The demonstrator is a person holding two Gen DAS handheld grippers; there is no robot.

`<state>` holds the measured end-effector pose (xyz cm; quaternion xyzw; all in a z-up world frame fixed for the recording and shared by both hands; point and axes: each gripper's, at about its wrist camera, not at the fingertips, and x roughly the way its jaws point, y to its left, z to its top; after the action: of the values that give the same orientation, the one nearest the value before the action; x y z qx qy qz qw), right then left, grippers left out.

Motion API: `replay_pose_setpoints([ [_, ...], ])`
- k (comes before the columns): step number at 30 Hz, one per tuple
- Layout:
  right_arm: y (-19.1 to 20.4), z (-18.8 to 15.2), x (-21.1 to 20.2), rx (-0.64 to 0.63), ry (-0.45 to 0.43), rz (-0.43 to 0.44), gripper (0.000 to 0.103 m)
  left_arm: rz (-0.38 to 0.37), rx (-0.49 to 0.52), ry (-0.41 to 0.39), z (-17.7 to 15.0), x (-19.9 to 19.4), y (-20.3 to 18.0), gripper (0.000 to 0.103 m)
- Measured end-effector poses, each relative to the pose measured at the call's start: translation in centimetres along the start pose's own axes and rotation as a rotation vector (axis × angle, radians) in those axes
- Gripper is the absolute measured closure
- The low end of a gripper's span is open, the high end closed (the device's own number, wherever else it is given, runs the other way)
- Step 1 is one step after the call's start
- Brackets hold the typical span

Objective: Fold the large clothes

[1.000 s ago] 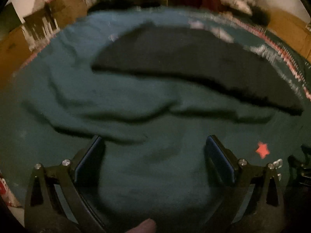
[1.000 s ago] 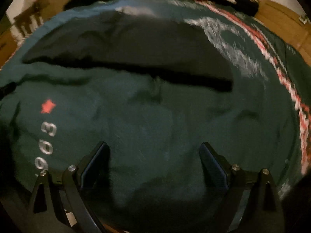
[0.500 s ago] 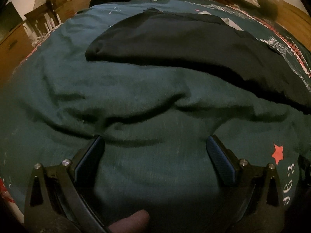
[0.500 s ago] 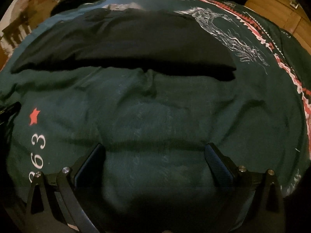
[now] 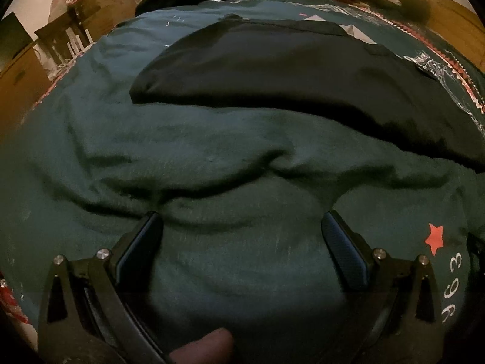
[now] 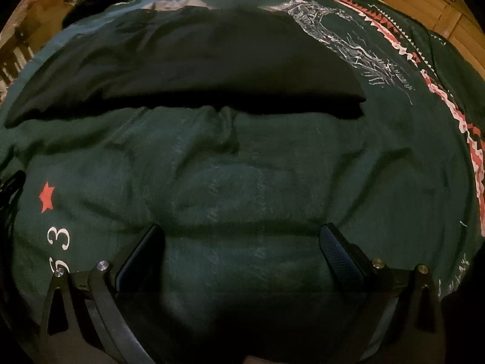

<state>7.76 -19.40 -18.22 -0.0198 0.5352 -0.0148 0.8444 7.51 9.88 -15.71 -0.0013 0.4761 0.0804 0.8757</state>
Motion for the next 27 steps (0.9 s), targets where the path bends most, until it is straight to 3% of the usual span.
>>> replay_pose_setpoints([
  [4,-0.3,0.6,-0.3,0.012,0.044,-0.003,0.000,-0.043,0.029,-0.036,0.4,-3.4,-1.0,0.000],
  [9,-0.6,1.1,-4.1,0.055,0.023,0.037,0.000,-0.092,0.095,-0.089,0.8,-9.8,-2.7,0.000],
  [16,1.1,1.3,-13.9,0.017,-0.130,0.069,0.000,-0.168,0.095,-0.173,1.3,-17.2,-3.7,0.000],
  [19,1.4,1.8,-17.3,0.007,-0.201,0.072,0.000,-0.153,0.101,-0.242,1.4,-18.9,-3.7,0.000],
  [27,3.1,2.3,-23.3,-0.035,-0.323,0.045,0.000,-0.152,0.071,-0.293,2.0,-19.9,-3.6,0.000],
])
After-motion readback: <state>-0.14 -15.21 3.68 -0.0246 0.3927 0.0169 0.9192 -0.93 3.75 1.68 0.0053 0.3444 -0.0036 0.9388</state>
